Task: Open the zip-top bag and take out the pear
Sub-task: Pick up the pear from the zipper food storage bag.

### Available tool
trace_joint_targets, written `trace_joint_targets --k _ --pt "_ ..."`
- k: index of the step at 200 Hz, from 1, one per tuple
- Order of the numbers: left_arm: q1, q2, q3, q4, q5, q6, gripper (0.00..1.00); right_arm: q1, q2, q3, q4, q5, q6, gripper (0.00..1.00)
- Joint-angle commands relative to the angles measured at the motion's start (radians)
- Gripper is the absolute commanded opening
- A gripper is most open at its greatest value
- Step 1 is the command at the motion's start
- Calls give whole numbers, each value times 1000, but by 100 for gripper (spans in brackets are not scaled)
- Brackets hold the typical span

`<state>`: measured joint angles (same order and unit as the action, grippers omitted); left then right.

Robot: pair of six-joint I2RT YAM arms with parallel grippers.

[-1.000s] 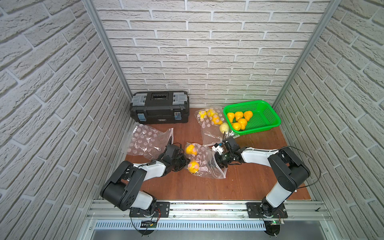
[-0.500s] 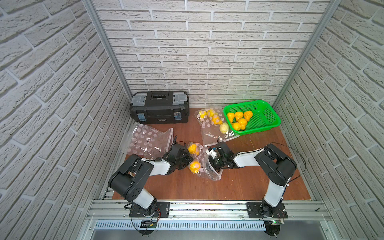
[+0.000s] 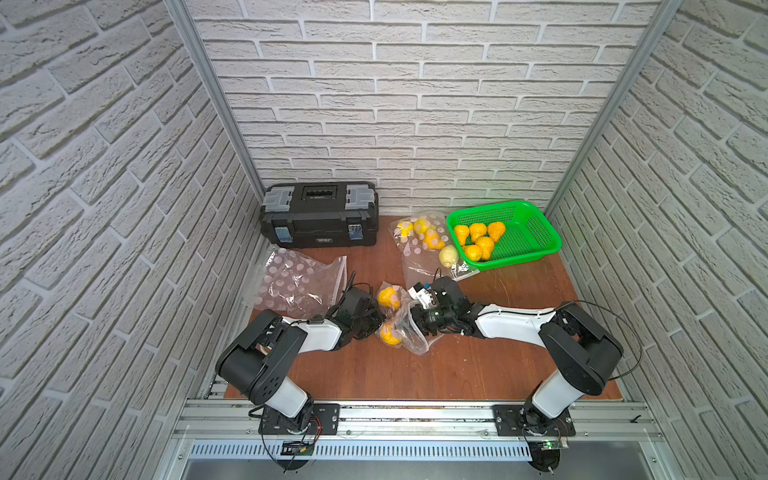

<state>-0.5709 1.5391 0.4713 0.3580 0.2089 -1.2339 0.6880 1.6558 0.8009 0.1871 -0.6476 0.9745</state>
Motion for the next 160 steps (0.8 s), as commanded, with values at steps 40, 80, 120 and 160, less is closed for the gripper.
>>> trace_joint_targets --k 40,80,120,160 --pt "-9 3 -5 -65 -24 -10 0 93 63 157 -360 195 -197 55" --pt "-8 -1 -11 -71 -28 -12 0 100 31 193 -485 302 -246 60" --pt "-8 0 -12 -67 -32 -13 0 101 25 213 -519 318 -264 62" --pt "-9 16 -10 -52 -26 -16 0 117 89 256 -482 266 -262 72"
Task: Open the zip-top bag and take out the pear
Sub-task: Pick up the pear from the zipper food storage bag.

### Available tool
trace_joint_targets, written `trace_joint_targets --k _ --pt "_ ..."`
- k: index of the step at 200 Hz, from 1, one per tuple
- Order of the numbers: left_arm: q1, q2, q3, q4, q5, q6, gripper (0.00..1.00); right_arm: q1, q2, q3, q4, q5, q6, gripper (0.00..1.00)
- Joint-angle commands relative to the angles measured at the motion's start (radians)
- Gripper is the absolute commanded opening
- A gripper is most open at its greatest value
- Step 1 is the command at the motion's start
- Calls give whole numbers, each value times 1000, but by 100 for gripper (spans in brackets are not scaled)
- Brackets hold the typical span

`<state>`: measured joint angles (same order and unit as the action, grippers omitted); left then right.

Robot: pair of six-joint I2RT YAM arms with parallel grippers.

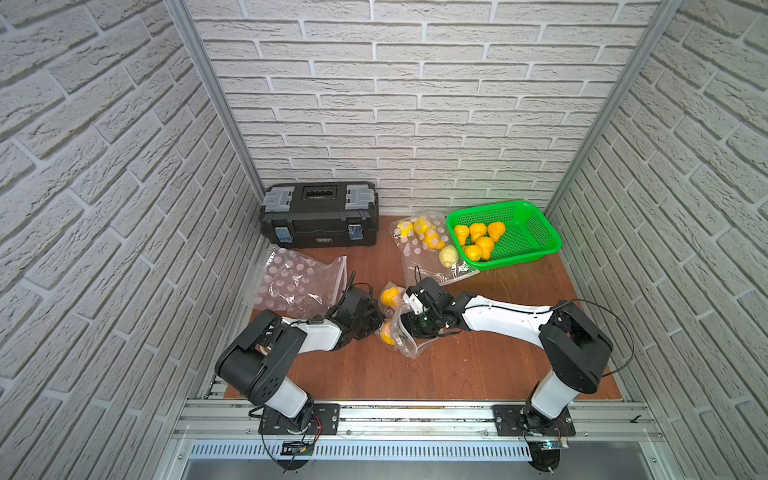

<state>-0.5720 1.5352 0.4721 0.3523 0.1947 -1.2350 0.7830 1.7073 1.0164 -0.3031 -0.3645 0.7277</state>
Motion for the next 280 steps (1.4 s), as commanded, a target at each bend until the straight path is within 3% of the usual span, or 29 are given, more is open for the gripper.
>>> trace_joint_targets --k 1,35,82,105,151,185,244,280 --pt "-9 19 -10 -45 -12 -15 0 23 39 42 8 -18 -15 72" --pt "-16 37 -10 -28 -8 -22 0 47 102 106 -2 -21 -28 78" --pt "-20 57 -13 -3 0 -29 0 62 173 170 -36 18 -46 77" --pt "-20 60 -15 3 2 -29 0 62 196 186 -59 37 -53 71" --pt "6 32 -34 -22 -6 -16 0 38 131 164 -121 97 -84 51" --pt "74 -28 -70 -78 -16 17 0 -35 1 64 -132 80 -98 47" --pt "108 -47 -64 -124 -5 46 0 -148 -101 -19 -209 60 -180 51" --pt "97 -18 -55 -108 3 41 0 -148 -73 -11 -190 68 -180 69"
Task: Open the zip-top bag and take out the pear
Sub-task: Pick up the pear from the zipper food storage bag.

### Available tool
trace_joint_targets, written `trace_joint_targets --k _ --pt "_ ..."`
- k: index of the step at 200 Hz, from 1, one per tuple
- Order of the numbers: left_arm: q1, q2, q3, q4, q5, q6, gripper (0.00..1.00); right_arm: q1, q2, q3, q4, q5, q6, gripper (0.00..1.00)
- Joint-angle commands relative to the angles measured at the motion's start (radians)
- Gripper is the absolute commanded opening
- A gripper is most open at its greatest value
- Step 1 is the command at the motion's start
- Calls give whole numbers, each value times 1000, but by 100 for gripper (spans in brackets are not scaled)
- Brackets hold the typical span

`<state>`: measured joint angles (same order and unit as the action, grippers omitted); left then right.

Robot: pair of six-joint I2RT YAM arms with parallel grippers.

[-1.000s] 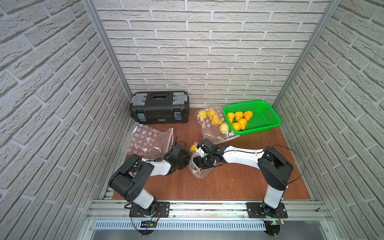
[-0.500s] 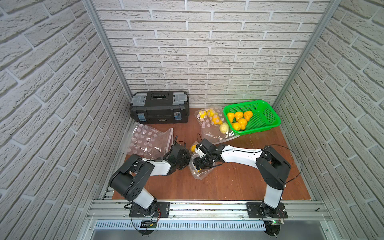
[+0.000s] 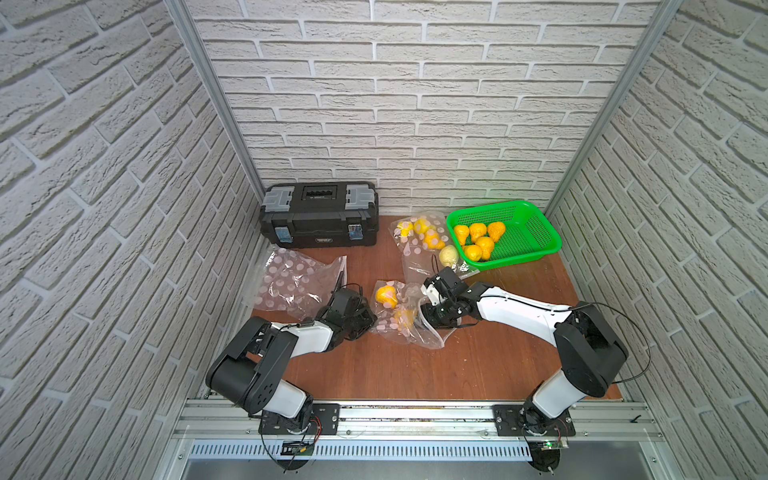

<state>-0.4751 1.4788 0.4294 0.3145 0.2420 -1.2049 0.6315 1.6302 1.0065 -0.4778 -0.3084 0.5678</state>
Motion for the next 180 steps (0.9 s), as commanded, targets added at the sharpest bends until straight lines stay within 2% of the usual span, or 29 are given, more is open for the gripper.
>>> trace_joint_targets --k 1,48,71,125,160,180 --pt "0 39 -12 -70 -44 10 0 4 5 -2 -14 12 -18 69" --pt "-25 56 6 -69 -49 2 0 12 -10 -23 166 -56 73 72" --pt "-36 69 18 -68 -51 0 0 33 19 21 166 -38 85 77" --pt "-49 72 19 -66 -59 -10 0 103 146 146 33 180 51 85" --pt "-50 63 10 -72 -65 -9 0 103 176 170 -23 304 31 85" --pt "-50 61 6 -72 -69 -10 0 91 177 159 -26 330 33 84"
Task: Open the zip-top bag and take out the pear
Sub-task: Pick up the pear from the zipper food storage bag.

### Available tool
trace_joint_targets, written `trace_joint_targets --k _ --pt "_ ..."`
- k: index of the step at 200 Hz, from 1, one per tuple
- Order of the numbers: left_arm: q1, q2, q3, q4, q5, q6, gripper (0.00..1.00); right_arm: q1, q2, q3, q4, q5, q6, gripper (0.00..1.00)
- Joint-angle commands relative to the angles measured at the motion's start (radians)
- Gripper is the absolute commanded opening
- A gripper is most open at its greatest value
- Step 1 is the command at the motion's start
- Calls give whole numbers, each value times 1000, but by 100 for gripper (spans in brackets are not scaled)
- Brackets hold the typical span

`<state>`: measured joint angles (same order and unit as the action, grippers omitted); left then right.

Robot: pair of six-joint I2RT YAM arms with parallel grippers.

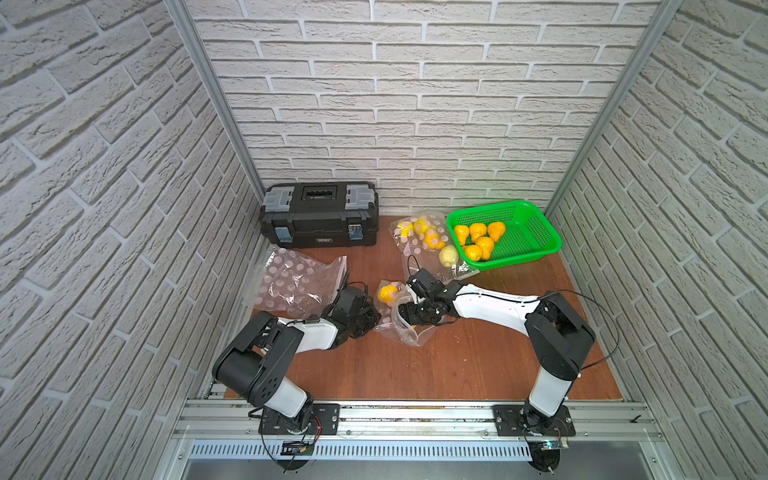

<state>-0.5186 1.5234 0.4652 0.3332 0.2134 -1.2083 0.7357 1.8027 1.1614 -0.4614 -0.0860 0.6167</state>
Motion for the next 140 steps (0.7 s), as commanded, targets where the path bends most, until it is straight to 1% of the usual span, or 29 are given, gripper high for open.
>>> trace_joint_targets --k 1,21,53,91,101,110,114,117,140 --pt "-6 16 -30 -91 -40 -6 0 -13 4 3 -42 108 -15 84" --pt "-7 9 -36 -93 -48 -7 0 -44 -1 -14 -40 104 -13 86" --pt "-4 -8 -46 -106 -56 -4 0 -106 -50 -60 -8 84 -14 88" --pt "-4 -3 -46 -99 -55 -4 0 -126 -81 -63 20 51 -17 88" --pt "-3 -1 -48 -94 -54 -5 0 -127 -83 -60 24 55 -16 89" --pt "-3 1 -48 -91 -54 -5 0 -129 -82 -55 23 66 -18 92" --pt "-3 3 -48 -91 -52 -4 0 -131 -80 -52 21 71 -18 98" --pt "-3 3 -46 -90 -52 -5 0 -131 -79 -50 20 74 -19 99" --pt "-4 6 -45 -88 -48 -4 0 -137 -58 -25 7 90 -33 99"
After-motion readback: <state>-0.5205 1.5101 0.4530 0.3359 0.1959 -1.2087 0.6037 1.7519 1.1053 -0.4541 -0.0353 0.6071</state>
